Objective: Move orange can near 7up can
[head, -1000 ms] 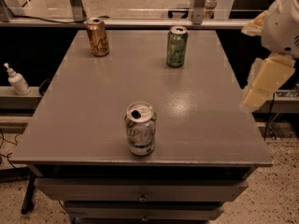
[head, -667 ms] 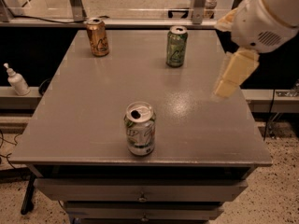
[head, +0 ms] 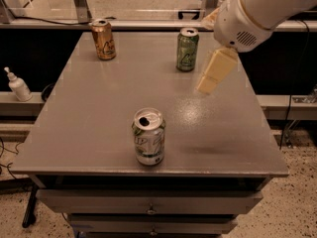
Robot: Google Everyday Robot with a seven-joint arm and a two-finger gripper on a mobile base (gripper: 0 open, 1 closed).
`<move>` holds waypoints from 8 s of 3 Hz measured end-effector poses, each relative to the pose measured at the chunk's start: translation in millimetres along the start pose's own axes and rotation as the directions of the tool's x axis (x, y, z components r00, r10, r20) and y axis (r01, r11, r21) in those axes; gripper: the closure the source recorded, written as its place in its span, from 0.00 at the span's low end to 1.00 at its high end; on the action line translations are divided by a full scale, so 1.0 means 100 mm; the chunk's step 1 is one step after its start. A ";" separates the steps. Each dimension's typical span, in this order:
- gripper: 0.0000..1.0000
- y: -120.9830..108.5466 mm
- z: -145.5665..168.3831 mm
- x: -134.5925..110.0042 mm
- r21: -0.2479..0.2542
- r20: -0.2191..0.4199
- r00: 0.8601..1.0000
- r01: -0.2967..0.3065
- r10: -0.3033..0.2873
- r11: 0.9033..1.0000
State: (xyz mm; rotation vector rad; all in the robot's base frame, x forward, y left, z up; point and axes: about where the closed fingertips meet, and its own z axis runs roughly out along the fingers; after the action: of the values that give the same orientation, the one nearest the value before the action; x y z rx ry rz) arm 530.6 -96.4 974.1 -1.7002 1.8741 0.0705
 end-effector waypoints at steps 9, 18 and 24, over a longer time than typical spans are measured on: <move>0.00 -1.75 3.08 -1.93 0.072 0.484 0.822 -0.379 0.300 0.923; 1.00 -1.28 1.28 -0.60 0.000 0.530 0.753 -0.459 0.389 0.888; 1.00 -0.60 -0.06 0.73 0.007 0.487 0.725 -0.561 0.487 0.828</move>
Offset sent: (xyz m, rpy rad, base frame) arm 0.1046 0.1258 -0.0605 0.1939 0.0031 -0.0915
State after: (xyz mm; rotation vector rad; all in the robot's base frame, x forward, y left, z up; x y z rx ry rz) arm 583.1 -174.8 966.5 -0.8835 1.8582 0.5071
